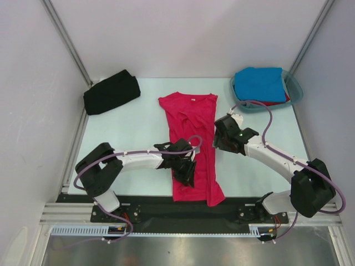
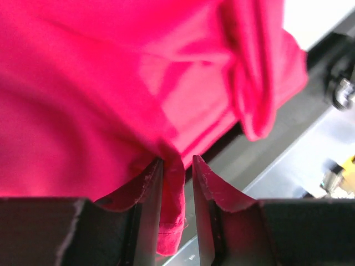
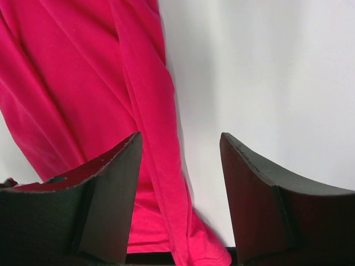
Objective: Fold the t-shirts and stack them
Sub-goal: Fold the tshirt
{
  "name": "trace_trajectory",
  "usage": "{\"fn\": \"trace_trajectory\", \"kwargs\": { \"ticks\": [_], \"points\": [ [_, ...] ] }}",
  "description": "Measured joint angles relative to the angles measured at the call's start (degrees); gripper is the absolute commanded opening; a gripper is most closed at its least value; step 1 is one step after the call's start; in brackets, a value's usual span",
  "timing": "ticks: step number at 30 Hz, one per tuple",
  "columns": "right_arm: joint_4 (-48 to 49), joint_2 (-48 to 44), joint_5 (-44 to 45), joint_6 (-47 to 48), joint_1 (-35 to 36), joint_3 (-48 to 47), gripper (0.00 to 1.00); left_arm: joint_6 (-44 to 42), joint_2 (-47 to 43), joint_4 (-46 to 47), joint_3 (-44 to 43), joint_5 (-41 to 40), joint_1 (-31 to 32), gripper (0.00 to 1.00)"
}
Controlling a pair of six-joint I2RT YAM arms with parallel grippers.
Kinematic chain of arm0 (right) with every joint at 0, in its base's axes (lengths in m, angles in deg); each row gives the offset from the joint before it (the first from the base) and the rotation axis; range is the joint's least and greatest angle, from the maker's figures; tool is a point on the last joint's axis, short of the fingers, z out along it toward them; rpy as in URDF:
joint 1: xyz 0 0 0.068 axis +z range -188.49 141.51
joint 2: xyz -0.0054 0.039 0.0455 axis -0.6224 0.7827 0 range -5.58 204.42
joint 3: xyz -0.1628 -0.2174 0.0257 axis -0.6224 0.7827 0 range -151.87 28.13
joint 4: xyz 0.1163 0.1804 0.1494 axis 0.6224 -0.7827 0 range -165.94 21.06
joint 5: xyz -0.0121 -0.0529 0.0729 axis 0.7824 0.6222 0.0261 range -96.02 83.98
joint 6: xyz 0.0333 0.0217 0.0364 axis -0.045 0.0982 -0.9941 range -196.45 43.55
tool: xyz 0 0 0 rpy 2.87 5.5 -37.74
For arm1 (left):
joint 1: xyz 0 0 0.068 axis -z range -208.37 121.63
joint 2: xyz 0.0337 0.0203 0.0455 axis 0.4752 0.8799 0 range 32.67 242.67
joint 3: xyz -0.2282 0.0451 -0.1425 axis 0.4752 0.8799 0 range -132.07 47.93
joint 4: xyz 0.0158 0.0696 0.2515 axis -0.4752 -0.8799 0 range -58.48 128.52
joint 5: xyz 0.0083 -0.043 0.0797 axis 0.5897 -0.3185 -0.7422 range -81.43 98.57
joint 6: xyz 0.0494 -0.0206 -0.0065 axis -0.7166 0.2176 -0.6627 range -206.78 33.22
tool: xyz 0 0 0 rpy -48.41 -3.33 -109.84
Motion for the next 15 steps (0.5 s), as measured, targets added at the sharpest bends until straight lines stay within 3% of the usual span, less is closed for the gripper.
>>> {"fn": "trace_trajectory", "kwargs": {
  "ticks": [10,15],
  "points": [
    [0.46,0.87,-0.33,0.02,0.0,0.13,0.63,0.09,3.48,4.13,-5.73,9.79,5.88,0.33],
    [0.48,0.96,-0.37,0.02,0.0,0.13,0.64,-0.09,6.4,3.91,-8.24,10.4,8.98,0.33]
  ]
}}
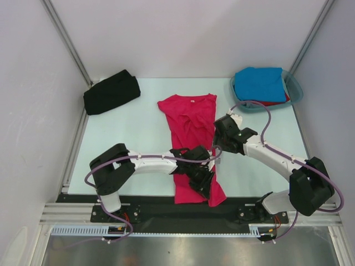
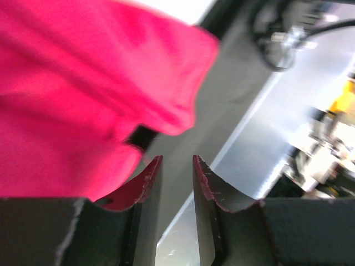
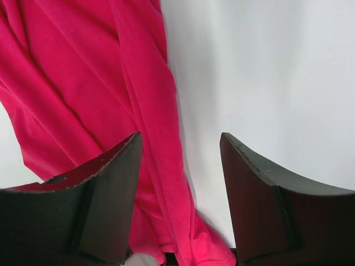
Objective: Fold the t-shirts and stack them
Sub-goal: Fold the tshirt
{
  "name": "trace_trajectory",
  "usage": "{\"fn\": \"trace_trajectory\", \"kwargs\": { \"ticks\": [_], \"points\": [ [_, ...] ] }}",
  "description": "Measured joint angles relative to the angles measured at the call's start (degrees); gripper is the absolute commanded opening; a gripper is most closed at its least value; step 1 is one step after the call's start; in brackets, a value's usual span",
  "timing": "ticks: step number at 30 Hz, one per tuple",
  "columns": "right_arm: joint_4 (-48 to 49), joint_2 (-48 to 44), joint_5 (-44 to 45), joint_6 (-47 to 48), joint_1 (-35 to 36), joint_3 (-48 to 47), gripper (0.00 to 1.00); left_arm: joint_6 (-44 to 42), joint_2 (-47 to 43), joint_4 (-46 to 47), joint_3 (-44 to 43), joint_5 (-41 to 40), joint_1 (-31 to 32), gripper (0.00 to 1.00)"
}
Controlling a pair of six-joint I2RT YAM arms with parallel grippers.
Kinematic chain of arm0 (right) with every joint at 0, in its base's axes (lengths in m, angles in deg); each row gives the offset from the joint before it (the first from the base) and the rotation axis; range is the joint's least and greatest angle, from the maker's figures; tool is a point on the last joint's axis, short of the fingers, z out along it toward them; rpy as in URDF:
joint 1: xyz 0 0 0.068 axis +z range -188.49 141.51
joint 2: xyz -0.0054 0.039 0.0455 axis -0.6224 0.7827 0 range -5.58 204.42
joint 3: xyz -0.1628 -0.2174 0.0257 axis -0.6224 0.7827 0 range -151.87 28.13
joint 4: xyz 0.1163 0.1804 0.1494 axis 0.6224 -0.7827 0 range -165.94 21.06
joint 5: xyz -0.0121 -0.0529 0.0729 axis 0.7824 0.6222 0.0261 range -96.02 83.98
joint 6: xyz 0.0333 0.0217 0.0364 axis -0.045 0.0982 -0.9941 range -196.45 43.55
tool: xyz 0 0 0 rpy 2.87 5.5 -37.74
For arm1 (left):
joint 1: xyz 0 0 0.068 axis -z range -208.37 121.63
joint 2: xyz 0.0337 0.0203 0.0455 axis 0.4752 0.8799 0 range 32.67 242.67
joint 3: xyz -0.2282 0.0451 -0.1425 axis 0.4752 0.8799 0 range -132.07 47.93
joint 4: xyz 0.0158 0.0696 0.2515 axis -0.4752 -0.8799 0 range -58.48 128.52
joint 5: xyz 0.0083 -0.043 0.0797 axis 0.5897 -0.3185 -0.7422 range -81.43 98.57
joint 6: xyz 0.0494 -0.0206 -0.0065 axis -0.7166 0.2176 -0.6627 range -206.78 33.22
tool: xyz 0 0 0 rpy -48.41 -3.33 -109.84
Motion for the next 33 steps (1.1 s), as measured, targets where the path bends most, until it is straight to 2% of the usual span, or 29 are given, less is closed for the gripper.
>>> {"fn": "trace_trajectory", "kwargs": {
  "ticks": [3,5,6,9,10,11,15,18,22,27,31,33],
  "points": [
    [0.02,0.0,0.04,-0.02,-0.02,0.02,0.65,-0.83,-0.13,-3.23,-0.11,-4.68,0.17,0.37],
    [0.2,0.0,0.07,0.02,-0.15,0.13,0.68,-1.01,-0.92,-5.62,-0.13,-10.38,-0.02,0.46],
    [0.39,0.04,0.02,0.13,-0.33,0.15,0.69,-1.18,-1.7,-6.86,-0.15,-13.46,-0.28,0.56],
    [1.57,0.42,-0.87,0.96,-1.97,0.17,0.71,-1.42,-5.35,-9.9,-0.15,-21.97,-2.89,0.67],
    [2.16,0.76,-1.38,1.33,-2.82,0.17,0.73,-1.4,-6.95,-10.21,-0.13,-24.09,-4.96,0.71],
    [2.84,1.27,-1.86,1.97,-3.78,0.13,0.73,-1.42,-8.61,-10.14,-0.09,-26.21,-7.5,0.81],
    [4.37,6.8,-5.31,4.94,-8.28,-3.76,0.76,-2.08,-13.77,-6.21,0.48,-31.67,-20.41,0.91],
    [5.57,14.56,-9.31,7.48,-11.72,-11.37,0.77,-3.08,-13.18,-3.61,-1.31,-35.15,-28.63,0.91],
    [10.12,27.15,-15.72,10.38,-15.3,-22.49,0.77,-4.5,-4.09,-1.81,-10.12,-35.63,-34.6,0.89],
    [14.14,39.91,-22.71,11.21,-19.06,-30.99,0.77,-4.83,10.08,1.55,-19.96,-30.47,-40.83,0.88],
    [15.34,44.68,-26.4,11.41,-21.9,-38.8,0.78,-4.79,19.63,2.23,-26.71,-26.82,-45.07,0.88],
    [15.45,47.36,-28.09,11.85,-23.34,-42.27,0.78,-4.35,21.29,3.76,-29.75,-24.72,-47.01,0.89]
  ]
}}
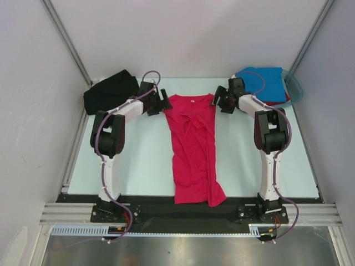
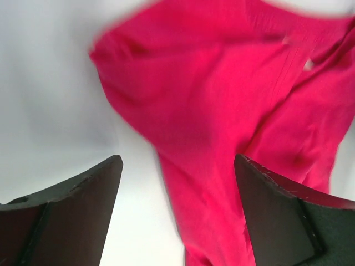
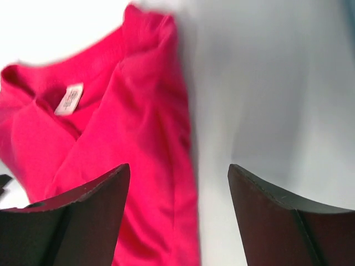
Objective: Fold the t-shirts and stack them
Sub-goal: Fold the tshirt
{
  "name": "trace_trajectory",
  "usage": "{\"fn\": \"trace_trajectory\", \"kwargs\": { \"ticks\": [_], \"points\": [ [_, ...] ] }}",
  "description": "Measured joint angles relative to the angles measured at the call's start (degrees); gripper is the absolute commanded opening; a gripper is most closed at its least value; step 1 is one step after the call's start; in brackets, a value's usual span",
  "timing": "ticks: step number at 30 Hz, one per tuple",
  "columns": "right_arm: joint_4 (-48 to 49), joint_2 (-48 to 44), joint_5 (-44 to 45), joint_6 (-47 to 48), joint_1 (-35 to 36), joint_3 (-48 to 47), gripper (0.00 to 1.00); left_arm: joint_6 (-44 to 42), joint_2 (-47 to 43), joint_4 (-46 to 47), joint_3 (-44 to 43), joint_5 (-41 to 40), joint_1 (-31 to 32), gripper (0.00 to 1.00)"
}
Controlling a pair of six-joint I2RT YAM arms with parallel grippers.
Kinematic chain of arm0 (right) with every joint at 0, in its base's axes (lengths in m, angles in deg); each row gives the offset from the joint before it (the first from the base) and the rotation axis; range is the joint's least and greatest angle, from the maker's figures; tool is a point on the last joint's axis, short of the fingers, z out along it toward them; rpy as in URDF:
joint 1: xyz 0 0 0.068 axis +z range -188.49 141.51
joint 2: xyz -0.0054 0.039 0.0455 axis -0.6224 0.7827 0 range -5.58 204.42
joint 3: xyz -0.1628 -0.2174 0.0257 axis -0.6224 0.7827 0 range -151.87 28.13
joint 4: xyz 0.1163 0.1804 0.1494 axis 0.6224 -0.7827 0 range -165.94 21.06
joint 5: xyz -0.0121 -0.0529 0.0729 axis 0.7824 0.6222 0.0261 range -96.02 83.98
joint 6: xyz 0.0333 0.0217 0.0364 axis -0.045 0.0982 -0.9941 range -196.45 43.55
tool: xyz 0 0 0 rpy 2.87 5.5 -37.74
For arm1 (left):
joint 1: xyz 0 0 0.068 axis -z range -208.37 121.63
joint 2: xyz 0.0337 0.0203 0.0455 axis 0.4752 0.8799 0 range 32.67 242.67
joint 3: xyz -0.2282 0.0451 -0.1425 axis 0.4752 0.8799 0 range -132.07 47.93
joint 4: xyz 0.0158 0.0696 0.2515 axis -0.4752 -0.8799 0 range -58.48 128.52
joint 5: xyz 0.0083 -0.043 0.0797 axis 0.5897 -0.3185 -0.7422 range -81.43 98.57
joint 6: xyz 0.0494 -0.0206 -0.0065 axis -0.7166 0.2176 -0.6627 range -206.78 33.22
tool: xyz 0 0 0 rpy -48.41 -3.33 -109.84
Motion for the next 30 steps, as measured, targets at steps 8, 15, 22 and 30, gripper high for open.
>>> {"fn": "trace_trajectory", "kwargs": {
  "ticks": [8,15,22,30],
  "points": [
    [-0.15,8.57,-7.37,0.74,-1.4,-10.82,0.78,1.2,9.16,1.97,-11.28,7.8,-4.17,0.89],
    [0.68,14.51,-13.38,0.35,-2.32,-17.59,0.33,4.42,17.57,5.9,-20.79,18.03,-4.42,0.75],
    [-0.61,20.68,-18.4,-0.83,-2.69,-25.05,0.0,6.75,22.45,6.27,-25.46,23.32,-4.42,0.25],
    [-0.09,25.97,-22.4,-0.94,-2.73,-32.89,0.0,6.73,29.77,1.88,-38.36,24.35,-5.09,0.0]
  ]
}}
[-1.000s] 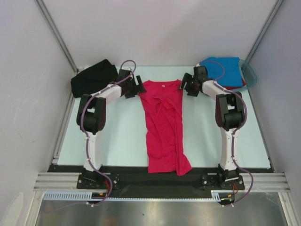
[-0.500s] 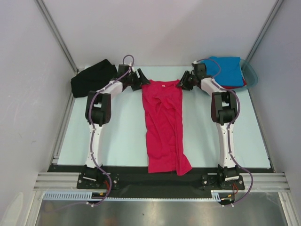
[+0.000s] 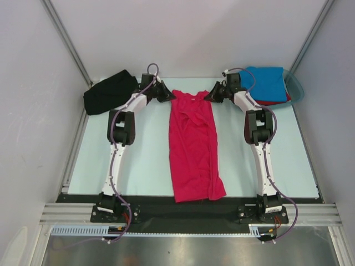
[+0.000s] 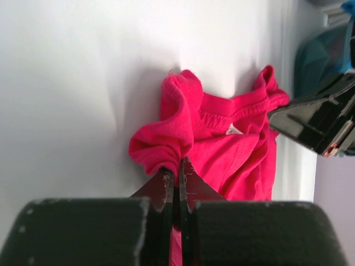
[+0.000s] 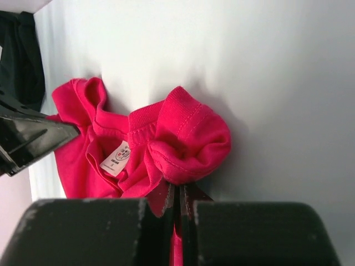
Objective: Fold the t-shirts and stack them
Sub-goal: Fold the tshirt
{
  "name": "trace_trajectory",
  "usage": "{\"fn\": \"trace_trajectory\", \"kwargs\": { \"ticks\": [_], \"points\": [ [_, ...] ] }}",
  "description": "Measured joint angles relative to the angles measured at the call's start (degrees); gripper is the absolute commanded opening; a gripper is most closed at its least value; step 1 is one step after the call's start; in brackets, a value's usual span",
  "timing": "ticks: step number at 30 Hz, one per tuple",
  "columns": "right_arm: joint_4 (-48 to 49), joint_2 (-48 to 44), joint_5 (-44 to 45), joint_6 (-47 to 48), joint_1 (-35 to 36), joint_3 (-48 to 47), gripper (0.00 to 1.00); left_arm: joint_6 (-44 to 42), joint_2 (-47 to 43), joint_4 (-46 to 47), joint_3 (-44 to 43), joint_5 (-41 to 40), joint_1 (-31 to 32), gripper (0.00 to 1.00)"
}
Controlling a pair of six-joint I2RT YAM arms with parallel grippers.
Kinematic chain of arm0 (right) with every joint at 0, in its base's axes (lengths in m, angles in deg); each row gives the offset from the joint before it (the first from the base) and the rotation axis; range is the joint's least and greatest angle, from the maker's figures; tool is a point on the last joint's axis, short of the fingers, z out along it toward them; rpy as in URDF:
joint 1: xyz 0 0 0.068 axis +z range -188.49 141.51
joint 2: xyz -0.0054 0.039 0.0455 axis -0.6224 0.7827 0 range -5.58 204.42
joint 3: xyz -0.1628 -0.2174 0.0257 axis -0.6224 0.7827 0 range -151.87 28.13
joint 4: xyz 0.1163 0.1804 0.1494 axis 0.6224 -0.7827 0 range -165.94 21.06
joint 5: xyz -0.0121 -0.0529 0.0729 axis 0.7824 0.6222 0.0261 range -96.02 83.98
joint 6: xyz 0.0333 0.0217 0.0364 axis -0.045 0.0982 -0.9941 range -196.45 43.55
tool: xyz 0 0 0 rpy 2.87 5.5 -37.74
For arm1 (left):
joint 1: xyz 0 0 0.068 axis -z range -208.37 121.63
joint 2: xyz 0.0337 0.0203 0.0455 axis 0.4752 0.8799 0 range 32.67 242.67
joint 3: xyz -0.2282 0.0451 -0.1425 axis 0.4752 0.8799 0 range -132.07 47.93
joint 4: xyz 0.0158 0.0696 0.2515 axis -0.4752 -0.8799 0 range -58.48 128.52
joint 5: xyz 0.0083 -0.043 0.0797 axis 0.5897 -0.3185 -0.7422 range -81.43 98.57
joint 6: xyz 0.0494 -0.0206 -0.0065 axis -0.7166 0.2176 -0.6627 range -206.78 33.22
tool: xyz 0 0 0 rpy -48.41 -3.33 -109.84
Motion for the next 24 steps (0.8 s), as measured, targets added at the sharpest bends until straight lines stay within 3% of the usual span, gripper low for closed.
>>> {"fn": "trace_trajectory", "kwargs": {
  "ticks": [9,12,14,15,16,18,19,20,24],
  "points": [
    [0.26,2.73,4.22,0.35,-0.37,-5.22,0.0,1.31,3.08,-0.72,-9.07,-0.39,-3.52,0.0],
    [0.55,3.08,6.45,0.72,-0.59,-6.14,0.0,1.31,3.1,-0.76,-9.75,-0.42,-4.87,0.05],
    [0.94,3.26,8.02,1.18,-0.68,-6.58,0.0,1.18,3.43,-1.2,-10.67,-0.57,-5.42,0.18],
    [0.96,3.26,8.7,1.33,-0.68,-6.73,0.0,1.03,3.58,-1.29,-10.93,-0.74,-5.62,0.31],
    [0.96,3.34,9.55,1.62,-0.68,-7.02,0.0,0.96,3.72,-1.4,-11.15,-0.81,-5.73,0.6],
    [0.92,3.87,10.71,2.1,-0.68,-8.15,0.21,0.81,4.0,-1.33,-11.45,-0.83,-5.79,0.81],
    [0.96,4.17,11.04,2.4,-0.7,-8.9,0.32,0.74,4.13,-1.16,-11.5,-0.72,-5.79,1.0],
    [1.16,4.33,11.32,2.78,-0.76,-9.25,0.53,0.76,4.28,-1.2,-11.5,-0.55,-5.79,1.0],
    [3.02,4.09,12.26,5.4,-0.83,-10.23,0.68,-0.57,3.91,-1.27,-10.23,-0.22,-5.66,1.0]
  ]
}}
